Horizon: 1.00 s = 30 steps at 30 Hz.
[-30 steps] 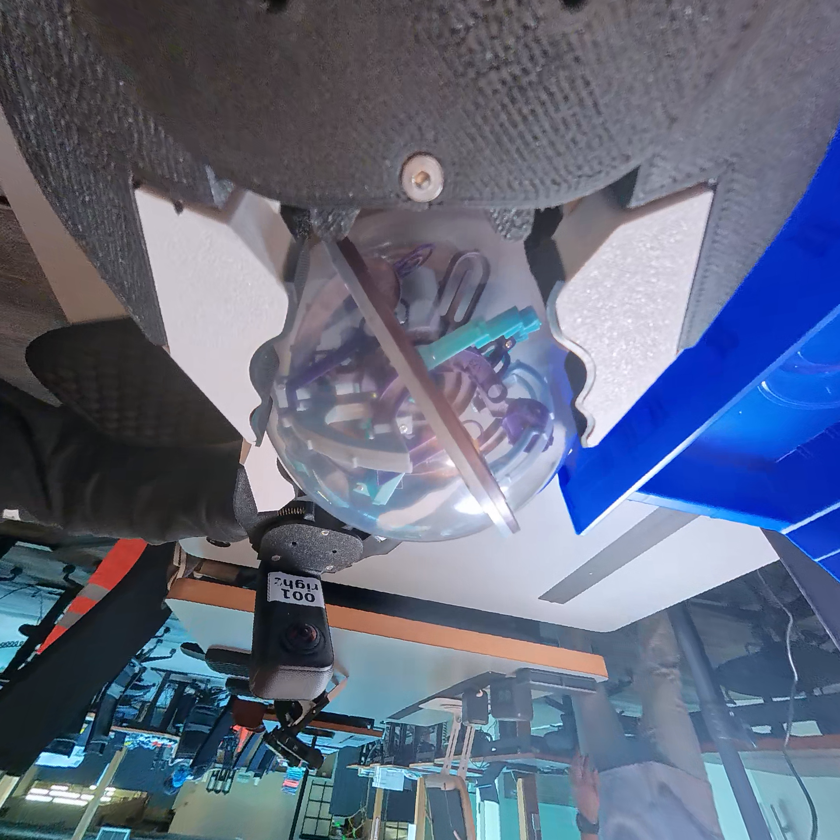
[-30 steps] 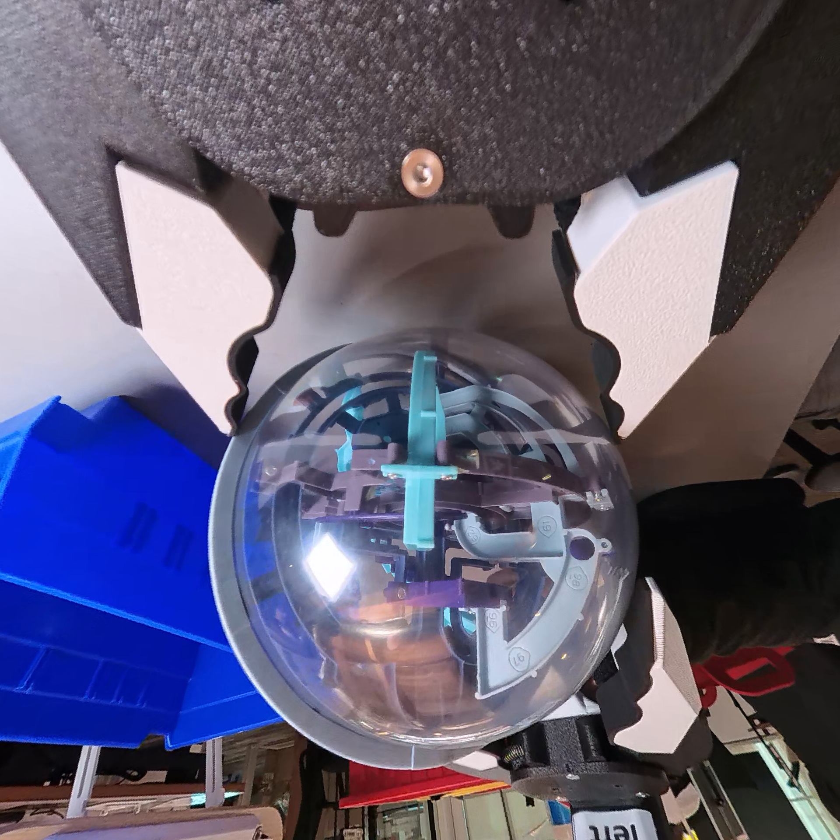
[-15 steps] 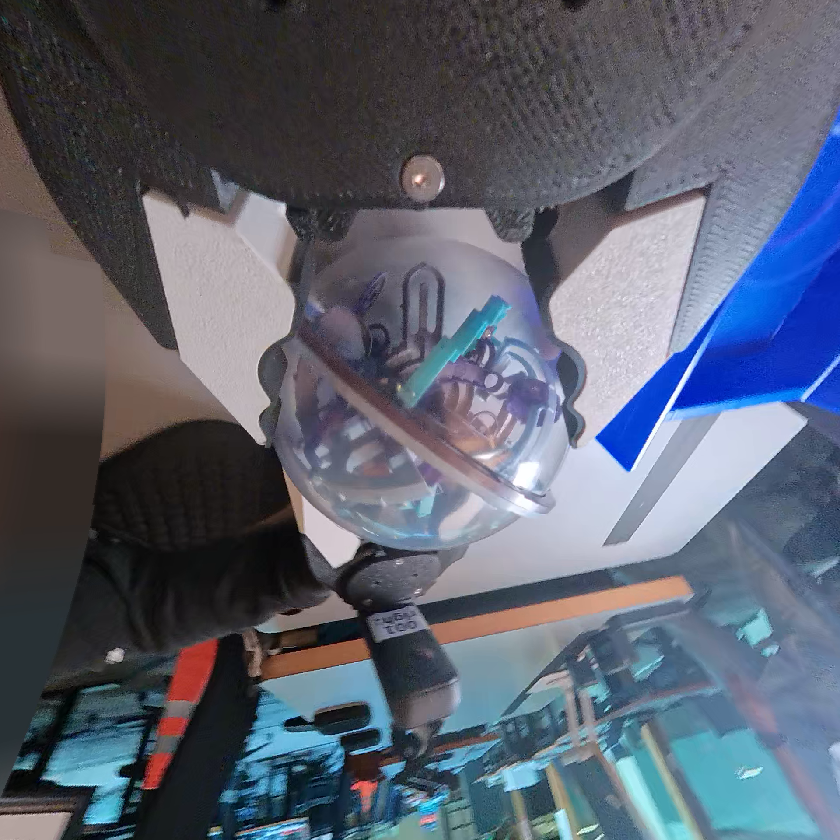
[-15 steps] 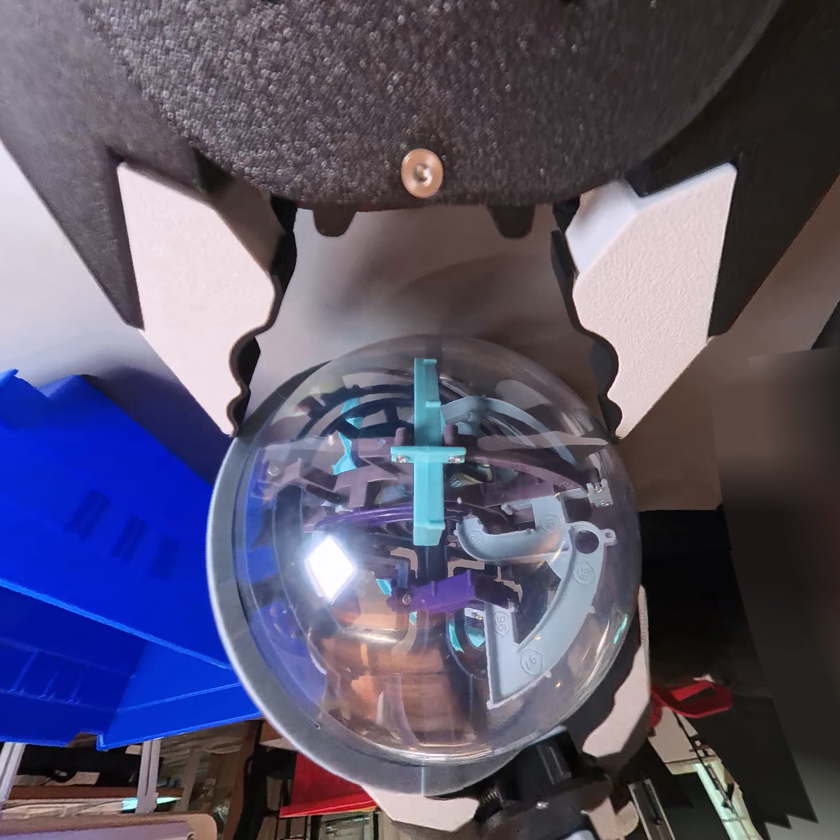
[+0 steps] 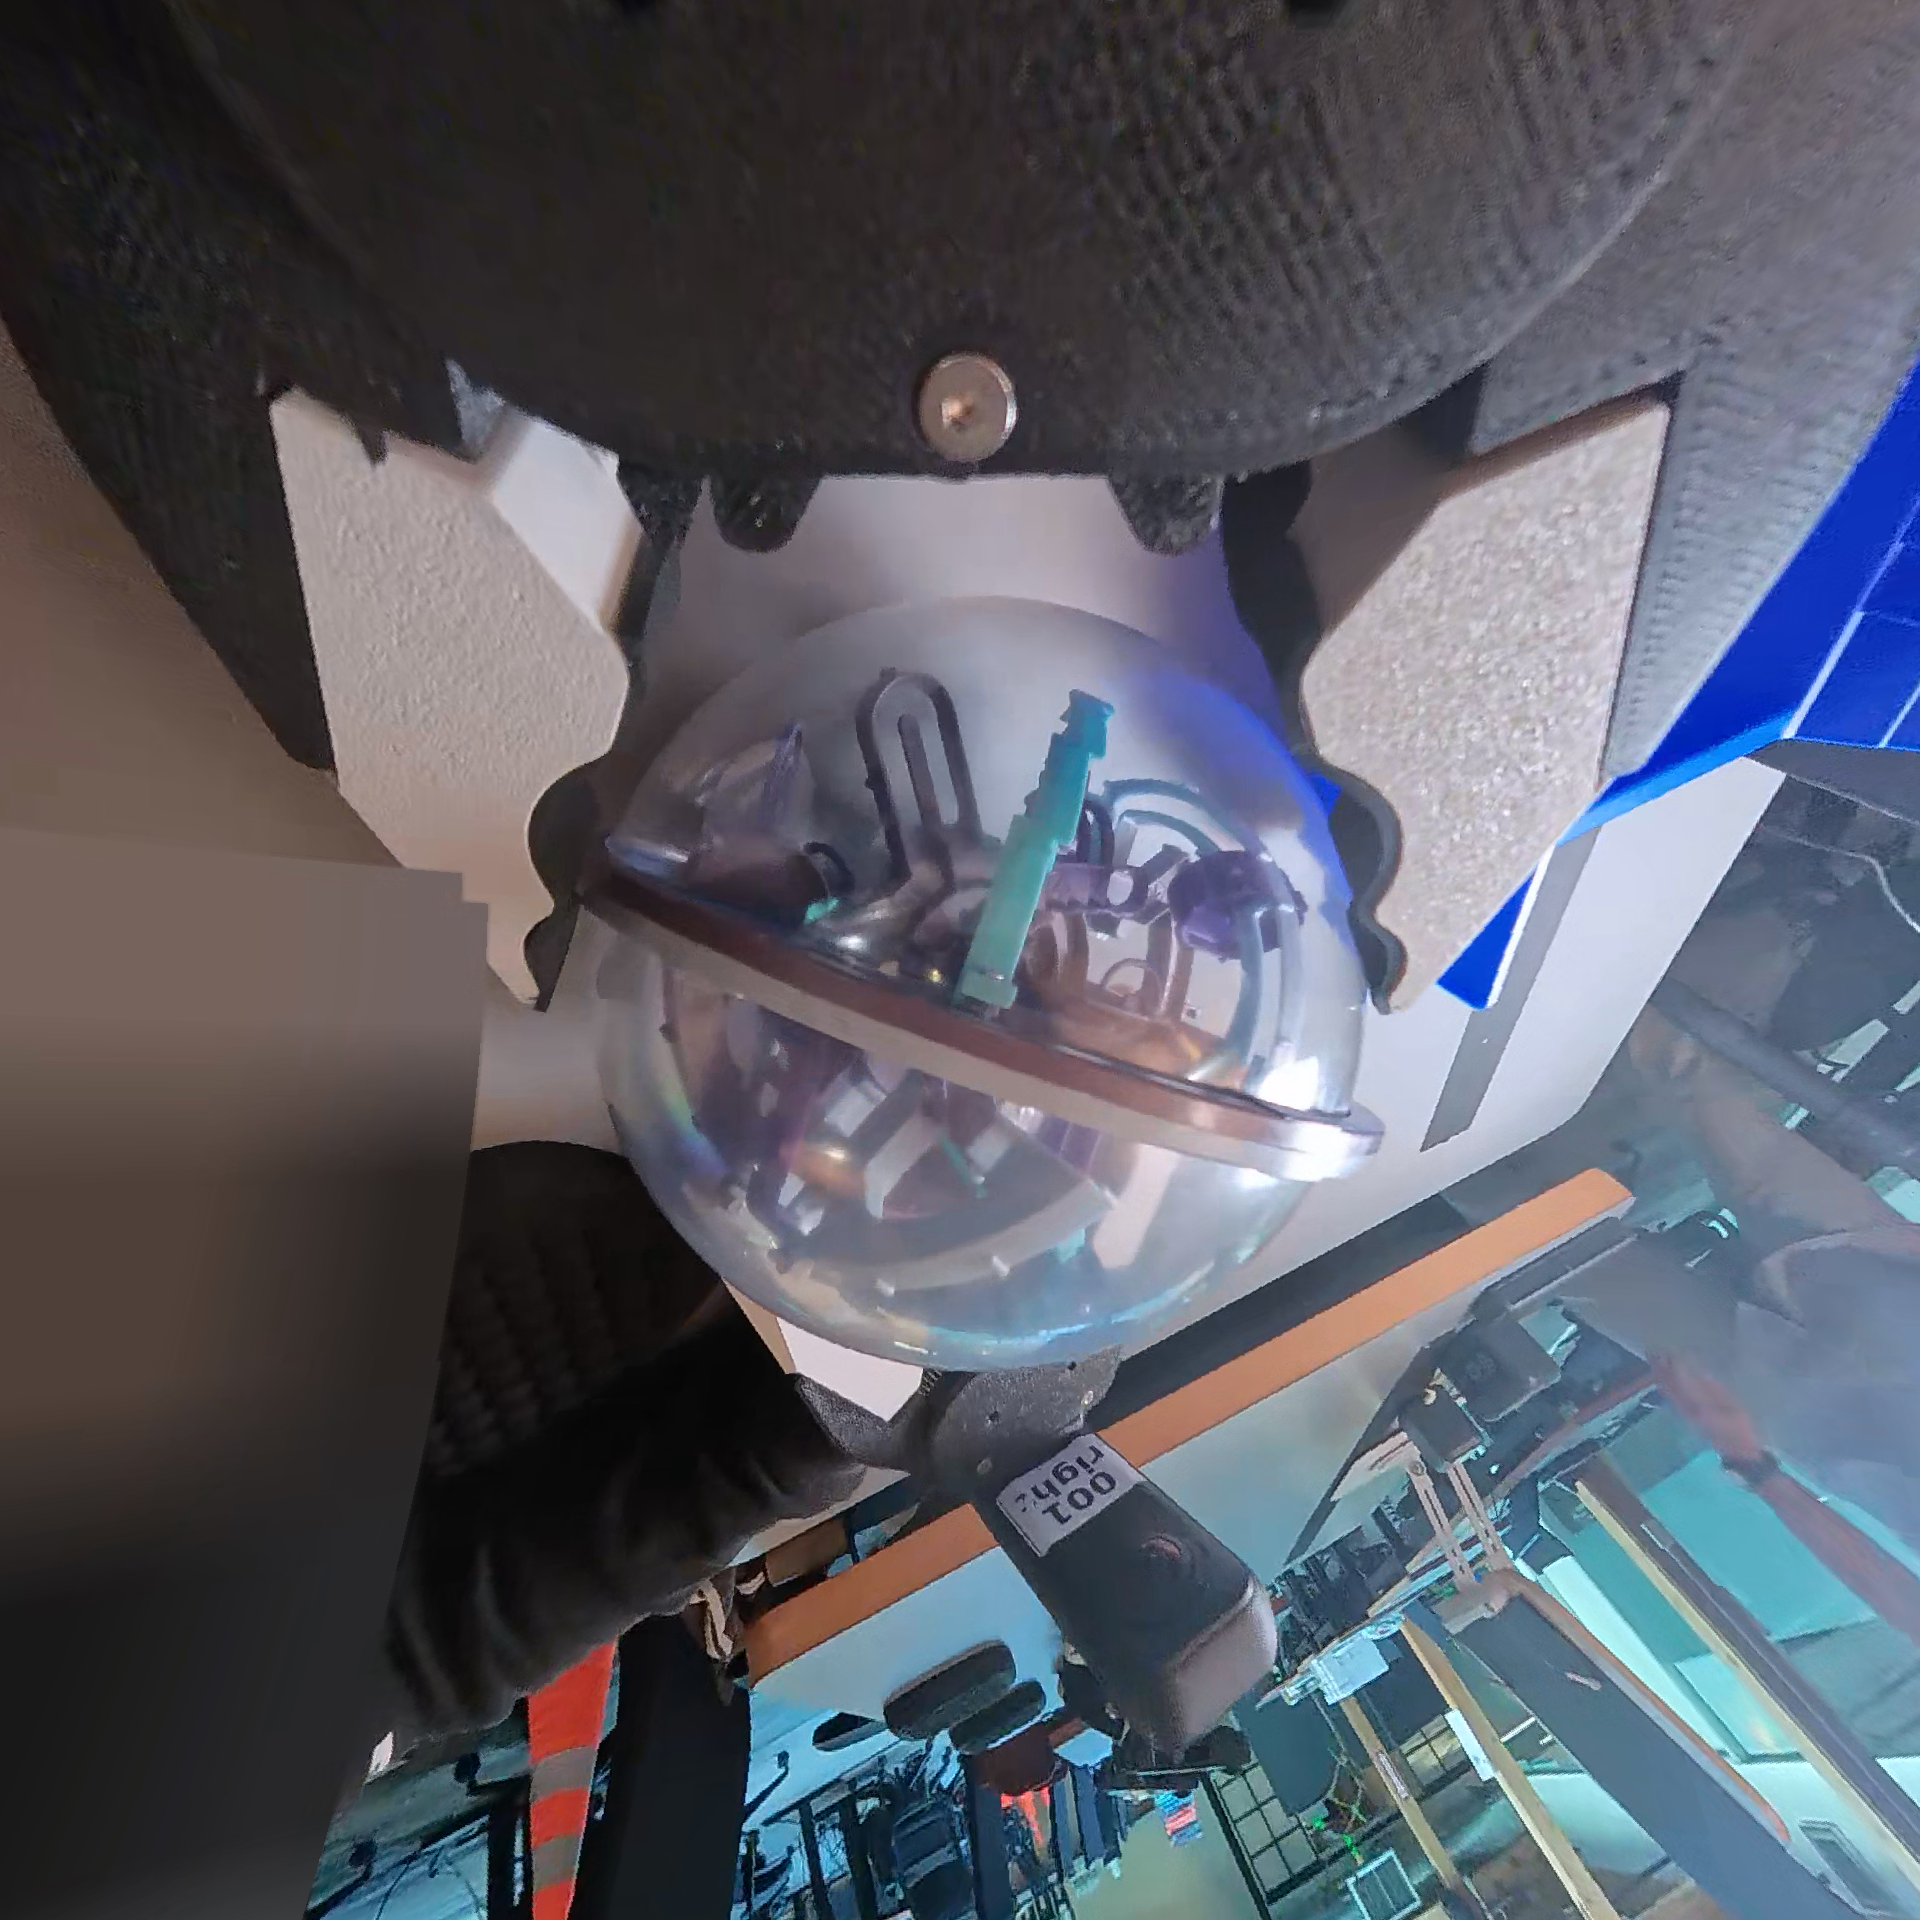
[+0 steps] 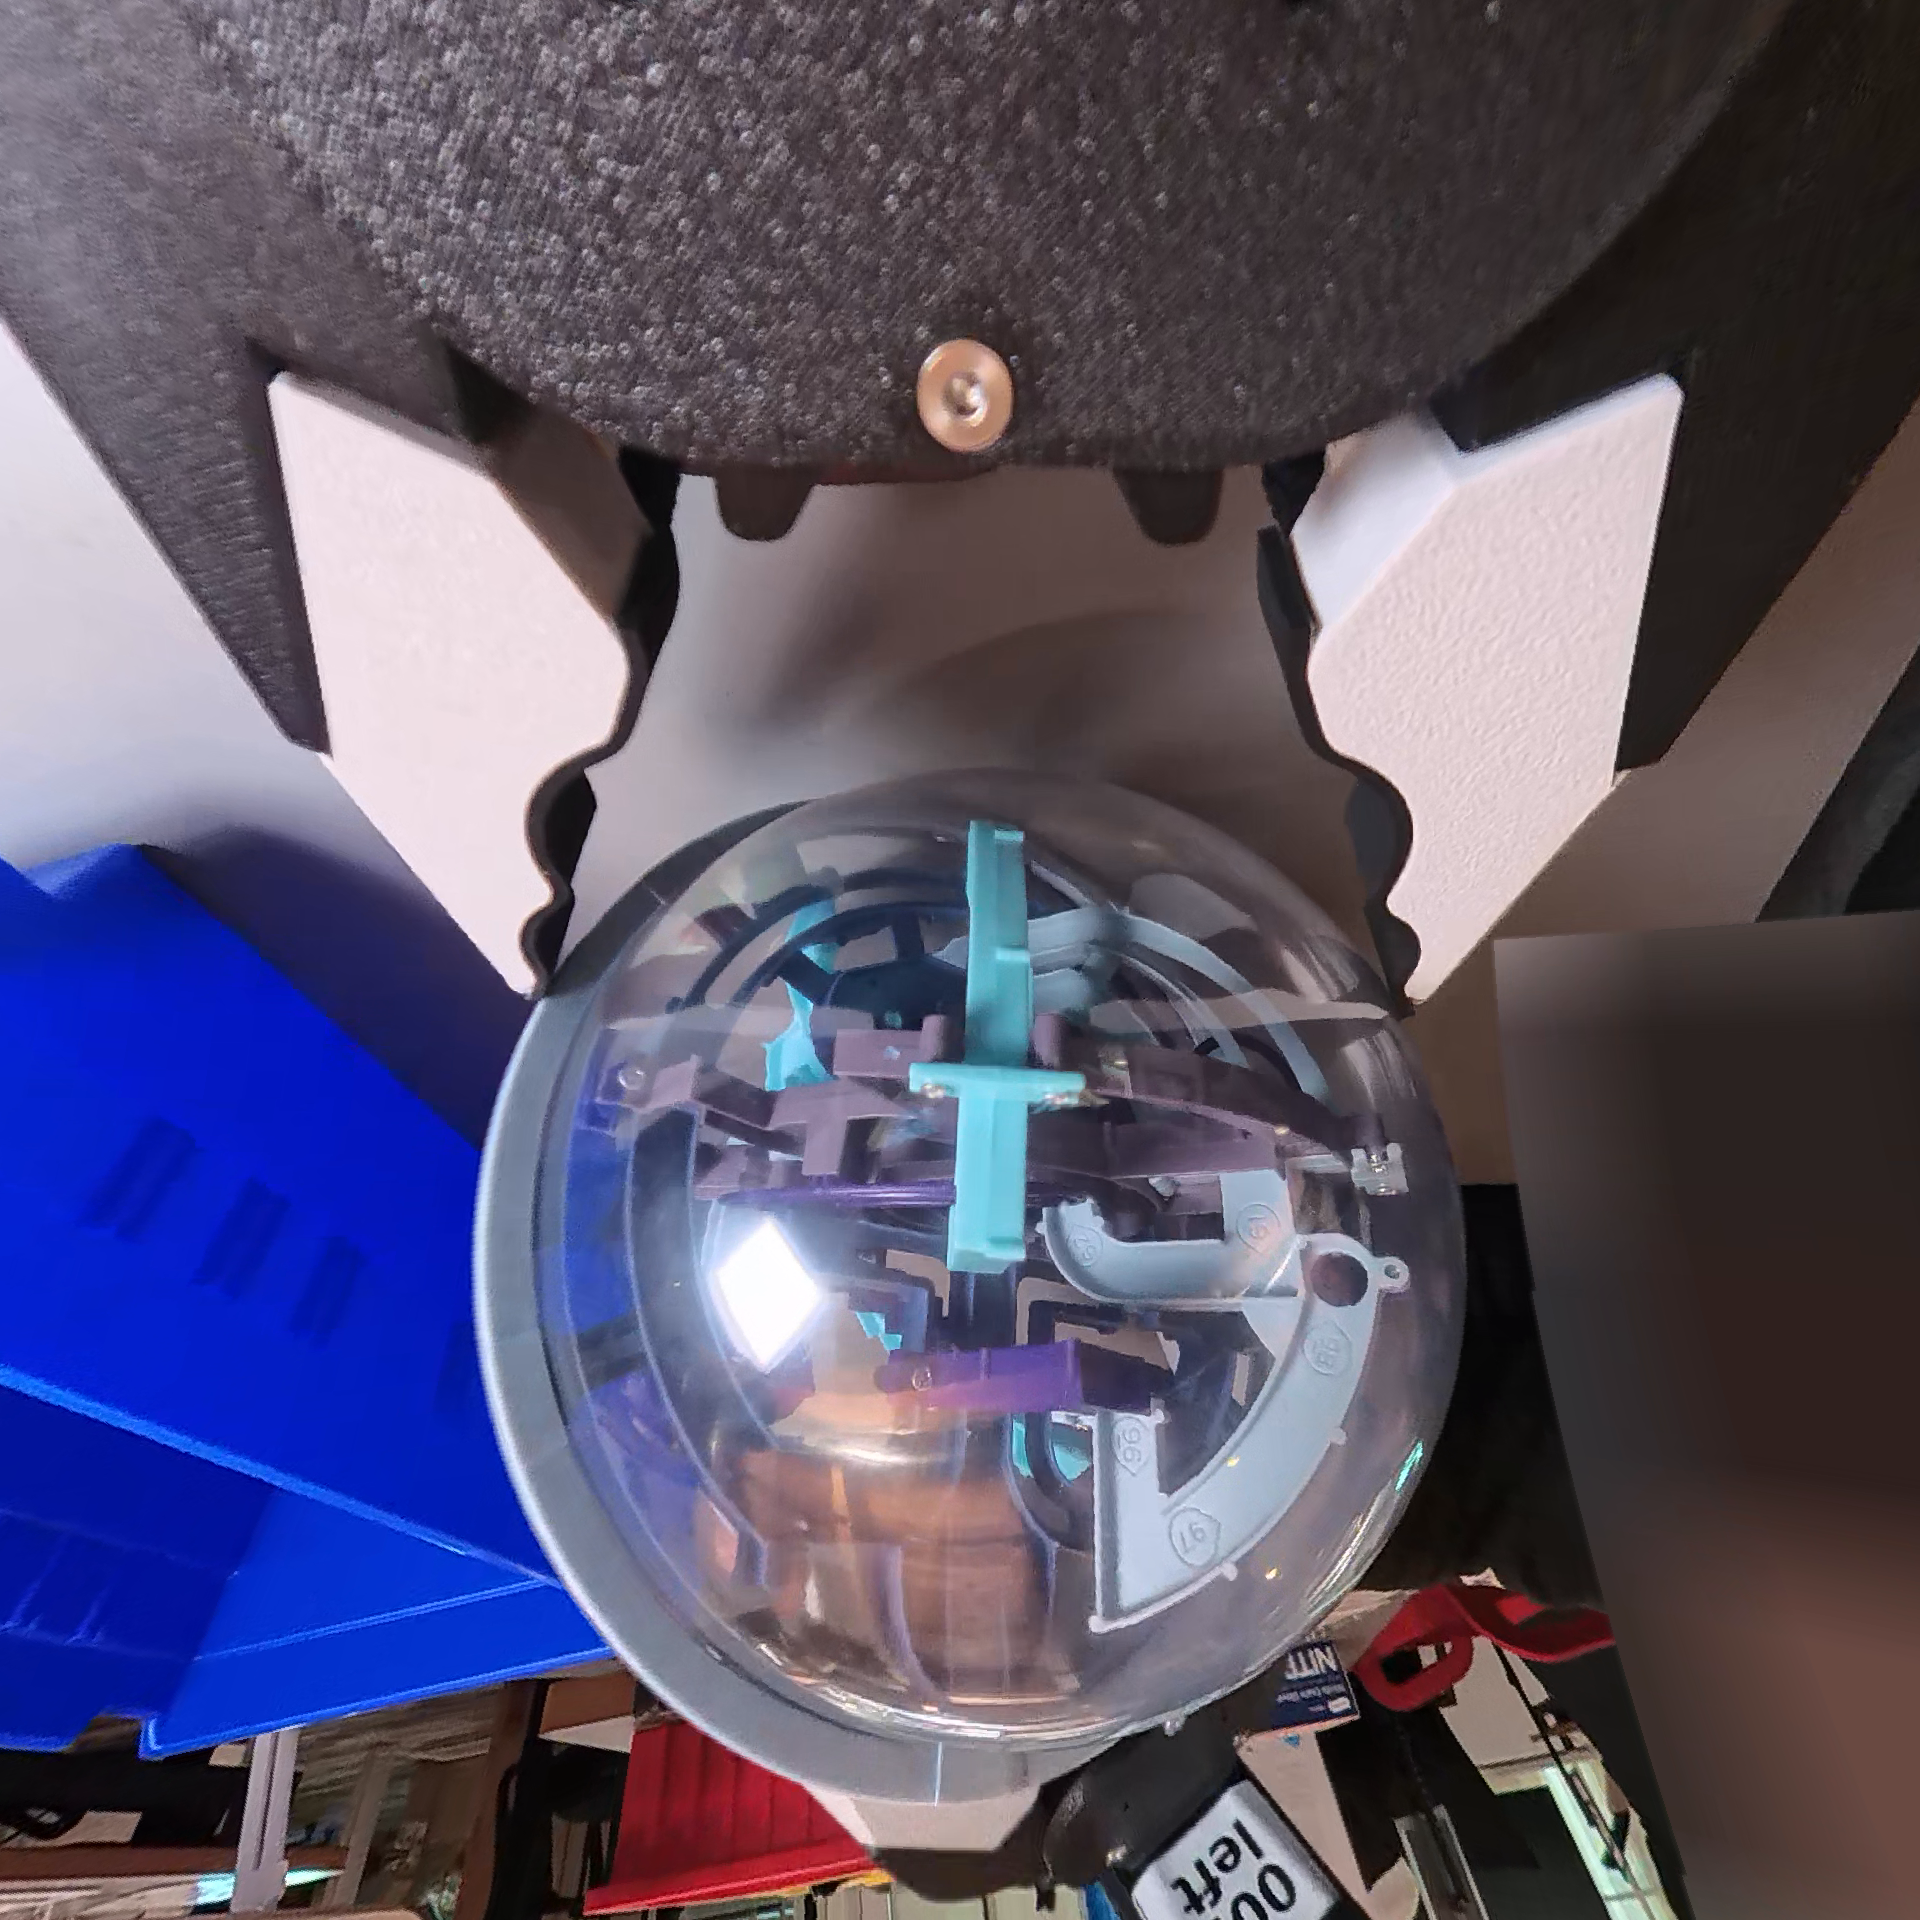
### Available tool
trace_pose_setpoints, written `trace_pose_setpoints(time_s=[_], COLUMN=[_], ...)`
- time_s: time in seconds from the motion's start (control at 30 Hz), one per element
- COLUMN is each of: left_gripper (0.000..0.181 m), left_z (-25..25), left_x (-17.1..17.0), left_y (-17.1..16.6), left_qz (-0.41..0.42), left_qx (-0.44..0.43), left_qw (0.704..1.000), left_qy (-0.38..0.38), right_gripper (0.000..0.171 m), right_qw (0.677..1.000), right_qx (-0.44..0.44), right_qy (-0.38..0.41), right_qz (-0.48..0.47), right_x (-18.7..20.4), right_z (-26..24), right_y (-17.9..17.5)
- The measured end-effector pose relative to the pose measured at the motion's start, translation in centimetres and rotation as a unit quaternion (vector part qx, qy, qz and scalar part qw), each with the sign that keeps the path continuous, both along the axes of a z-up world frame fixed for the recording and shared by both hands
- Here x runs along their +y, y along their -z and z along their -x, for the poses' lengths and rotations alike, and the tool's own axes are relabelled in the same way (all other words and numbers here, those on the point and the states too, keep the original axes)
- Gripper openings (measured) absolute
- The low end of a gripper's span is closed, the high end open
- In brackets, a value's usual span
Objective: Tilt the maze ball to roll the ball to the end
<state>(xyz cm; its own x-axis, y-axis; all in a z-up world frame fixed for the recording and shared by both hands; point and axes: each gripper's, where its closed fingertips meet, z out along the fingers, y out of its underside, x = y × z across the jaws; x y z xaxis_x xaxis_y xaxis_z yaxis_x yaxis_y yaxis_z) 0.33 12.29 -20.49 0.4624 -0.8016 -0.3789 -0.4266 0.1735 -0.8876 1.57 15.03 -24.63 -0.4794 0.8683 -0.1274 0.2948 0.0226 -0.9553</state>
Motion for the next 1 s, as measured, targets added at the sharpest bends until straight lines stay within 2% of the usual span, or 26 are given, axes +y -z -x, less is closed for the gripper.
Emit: trace_pose_setpoints(time_s=[0.23,0.33,0.43,0.53,0.63,0.7,0.77,0.97,1.0], left_gripper=[0.140,0.138,0.138,0.136,0.134,0.133,0.135,0.076,0.096], left_z=[-1.3,-1.7,-2.1,-2.5,-3.4,-3.7,-3.8,-4.2,-4.1], left_x=[0.0,0.2,0.3,0.4,0.4,0.4,0.5,-0.5,-0.8], left_y=[-0.7,-0.9,-0.8,-0.6,-0.8,-1.0,-0.9,-1.2,-1.2], left_qz=[-0.022,-0.025,-0.026,-0.024,-0.027,-0.031,-0.033,-0.039,-0.042], left_qx=[0.020,0.025,0.027,0.027,0.026,0.027,0.027,0.007,0.002], left_qw=[1.000,0.999,0.999,0.999,0.999,0.999,0.999,0.999,0.999], left_qy=[-0.010,-0.015,-0.015,-0.016,-0.012,-0.016,-0.021,0.016,0.031], right_gripper=[0.151,0.150,0.151,0.151,0.150,0.153,0.152,0.149,0.148], right_qw=[0.999,0.995,0.984,0.963,0.959,0.955,0.964,0.982,0.983], right_qx=[-0.035,-0.038,-0.010,0.013,-0.010,-0.009,0.004,0.038,0.039], right_qy=[0.019,0.070,0.140,0.189,0.179,0.181,0.169,0.120,0.115], right_qz=[-0.017,-0.058,-0.112,-0.193,-0.221,-0.236,-0.205,-0.143,-0.138], right_x=[0.3,1.5,2.5,1.8,-0.2,0.2,0.2,0.2,0.1], right_z=[-1.0,-2.0,-3.5,-4.0,-3.3,-2.8,-2.6,-2.9,-3.0], right_y=[0.9,0.7,-1.2,-2.8,-1.7,-0.7,-0.5,-0.2,-0.1])
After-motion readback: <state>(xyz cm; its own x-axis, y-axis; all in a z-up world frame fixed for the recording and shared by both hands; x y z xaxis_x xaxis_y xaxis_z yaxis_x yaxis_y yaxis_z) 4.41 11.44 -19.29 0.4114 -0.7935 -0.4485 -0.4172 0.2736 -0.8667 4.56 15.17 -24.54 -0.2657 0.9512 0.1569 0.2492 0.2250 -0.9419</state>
